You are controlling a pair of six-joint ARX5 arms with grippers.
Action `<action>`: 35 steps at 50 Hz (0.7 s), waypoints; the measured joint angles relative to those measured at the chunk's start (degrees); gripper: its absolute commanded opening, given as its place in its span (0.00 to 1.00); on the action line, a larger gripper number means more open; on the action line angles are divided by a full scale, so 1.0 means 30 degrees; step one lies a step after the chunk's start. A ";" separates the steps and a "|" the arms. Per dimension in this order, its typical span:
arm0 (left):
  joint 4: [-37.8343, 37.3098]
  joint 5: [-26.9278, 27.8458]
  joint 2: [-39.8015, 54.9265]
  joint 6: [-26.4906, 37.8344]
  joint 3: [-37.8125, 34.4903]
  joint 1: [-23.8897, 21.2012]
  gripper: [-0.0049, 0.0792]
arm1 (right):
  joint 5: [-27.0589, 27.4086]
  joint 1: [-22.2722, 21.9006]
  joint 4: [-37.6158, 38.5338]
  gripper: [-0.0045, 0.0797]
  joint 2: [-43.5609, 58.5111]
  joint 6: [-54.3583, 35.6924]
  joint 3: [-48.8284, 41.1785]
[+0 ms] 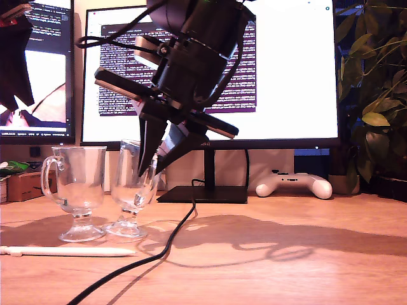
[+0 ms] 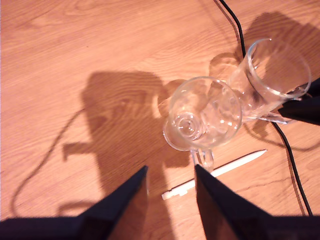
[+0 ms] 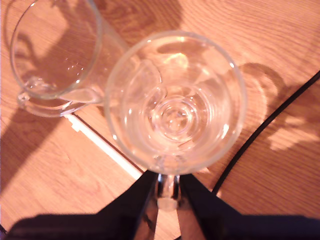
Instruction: Pick the small glass cups in front of you with each of your hands, and place them behind the white pen
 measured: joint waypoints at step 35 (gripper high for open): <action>0.0197 0.0117 0.0000 0.0459 0.0000 0.1464 0.37 | -0.2135 0.0095 -0.2011 0.45 -0.0219 -0.0058 0.1005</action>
